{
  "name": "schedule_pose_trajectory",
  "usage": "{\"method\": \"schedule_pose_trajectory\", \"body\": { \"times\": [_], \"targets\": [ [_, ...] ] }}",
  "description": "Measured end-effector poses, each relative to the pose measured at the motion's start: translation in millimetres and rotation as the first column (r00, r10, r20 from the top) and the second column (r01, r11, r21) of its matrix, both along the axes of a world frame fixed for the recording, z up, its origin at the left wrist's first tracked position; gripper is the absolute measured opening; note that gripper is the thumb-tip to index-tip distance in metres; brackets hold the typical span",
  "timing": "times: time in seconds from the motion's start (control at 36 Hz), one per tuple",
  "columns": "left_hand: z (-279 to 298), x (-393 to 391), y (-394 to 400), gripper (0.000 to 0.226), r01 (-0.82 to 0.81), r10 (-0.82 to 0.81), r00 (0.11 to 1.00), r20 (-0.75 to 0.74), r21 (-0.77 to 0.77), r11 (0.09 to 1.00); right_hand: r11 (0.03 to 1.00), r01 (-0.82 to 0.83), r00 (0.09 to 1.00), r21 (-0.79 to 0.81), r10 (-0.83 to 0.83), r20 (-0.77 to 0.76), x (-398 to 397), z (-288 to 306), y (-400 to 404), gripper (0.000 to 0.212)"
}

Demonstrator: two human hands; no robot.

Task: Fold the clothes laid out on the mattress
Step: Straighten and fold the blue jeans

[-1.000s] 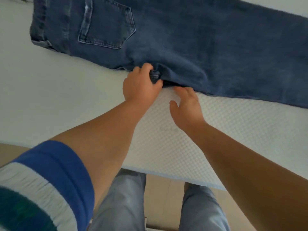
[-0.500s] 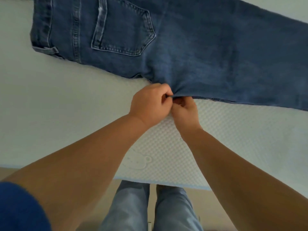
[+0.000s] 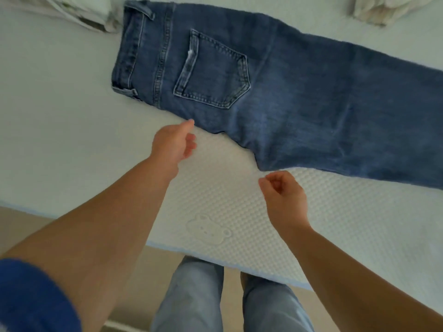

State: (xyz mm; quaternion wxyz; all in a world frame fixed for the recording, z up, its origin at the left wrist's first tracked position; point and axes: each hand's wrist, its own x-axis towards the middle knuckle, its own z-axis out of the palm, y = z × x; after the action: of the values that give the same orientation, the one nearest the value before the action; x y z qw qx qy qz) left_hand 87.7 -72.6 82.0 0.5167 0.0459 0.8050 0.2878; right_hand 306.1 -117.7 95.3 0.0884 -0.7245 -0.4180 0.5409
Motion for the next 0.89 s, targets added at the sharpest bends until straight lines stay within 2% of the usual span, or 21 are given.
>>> {"method": "schedule_pose_trajectory", "body": {
  "times": [0.08,0.11,0.17,0.19,0.25,0.33,0.39,0.44,0.5,0.56,0.61,0.67,0.72,0.83,0.89],
  "targets": [
    [2.2,-21.5,14.0,0.018,-0.215,0.211,0.972,0.100,0.023,0.976,0.972,-0.153,0.987,0.178,0.143,0.070,-5.8,6.9,13.4,0.011],
    [1.9,-27.2,20.2,0.017,-0.269,0.262,0.957,0.126,0.039,0.962,0.929,-0.231,0.970,0.289,0.197,0.142,-8.9,7.3,20.0,0.012],
    [-0.2,-38.0,34.2,0.014,-0.418,0.392,0.895,0.213,0.094,0.903,0.815,-0.394,0.908,0.426,0.273,0.317,-16.7,2.0,35.5,0.031],
    [-1.1,-42.5,41.5,0.014,-0.492,0.448,0.851,0.274,0.115,0.863,0.783,-0.469,0.866,0.408,0.316,0.388,-20.8,-2.2,43.9,0.042],
    [-4.0,-49.2,52.3,0.016,-0.560,0.499,0.796,0.342,0.103,0.822,0.742,-0.617,0.756,0.263,0.465,0.461,-27.4,-14.1,57.4,0.064],
    [-7.7,-55.3,60.6,0.027,-0.536,0.497,0.822,0.277,0.085,0.840,0.634,-0.772,0.570,0.043,0.662,0.488,-30.9,-33.1,61.6,0.083],
    [-6.6,-61.6,63.8,0.031,-0.529,0.458,0.840,0.289,0.255,0.809,0.605,-0.796,0.535,0.033,0.677,0.506,-35.9,-38.4,59.0,0.080],
    [-2.8,-71.9,64.5,0.035,-0.449,0.377,0.893,0.244,0.447,0.774,0.636,-0.764,0.594,0.108,0.629,0.501,-44.2,-39.6,57.4,0.071],
    [-5.1,-84.6,62.3,0.035,-0.383,0.353,0.923,0.155,0.479,0.790,0.667,-0.730,0.640,0.150,0.590,0.492,-52.6,-40.8,56.8,0.067],
    [-13.1,-98.7,56.8,0.033,-0.402,0.375,0.916,0.145,0.312,0.861,0.677,-0.722,0.642,0.140,0.582,0.500,-60.3,-42.1,55.2,0.066],
    [-18.8,-110.5,51.8,0.031,-0.383,0.359,0.910,0.208,0.090,0.919,0.678,-0.726,0.626,0.115,0.582,0.519,-66.4,-43.6,53.1,0.068],
    [-20.4,-121.5,51.5,0.032,-0.254,0.250,0.952,0.175,0.004,0.967,0.690,-0.715,0.626,0.111,0.561,0.541,-71.8,-44.2,50.5,0.070],
    [-17.7,-129.9,51.7,0.044,-0.056,0.059,0.993,0.097,-0.034,0.998,0.719,-0.683,0.647,0.132,0.510,0.568,-77.1,-40.3,48.5,0.069],
    [1.0,-128.2,33.3,0.058,0.310,-0.292,0.950,0.112,-0.210,0.927,0.760,-0.579,0.724,0.297,0.311,0.616,-79.3,-24.0,45.2,0.052],
    [8.5,-117.6,18.3,0.047,0.445,-0.454,0.891,-0.002,-0.188,0.875,0.777,-0.561,0.726,0.285,0.297,0.620,-77.1,-17.1,46.6,0.040]
  ]
}}
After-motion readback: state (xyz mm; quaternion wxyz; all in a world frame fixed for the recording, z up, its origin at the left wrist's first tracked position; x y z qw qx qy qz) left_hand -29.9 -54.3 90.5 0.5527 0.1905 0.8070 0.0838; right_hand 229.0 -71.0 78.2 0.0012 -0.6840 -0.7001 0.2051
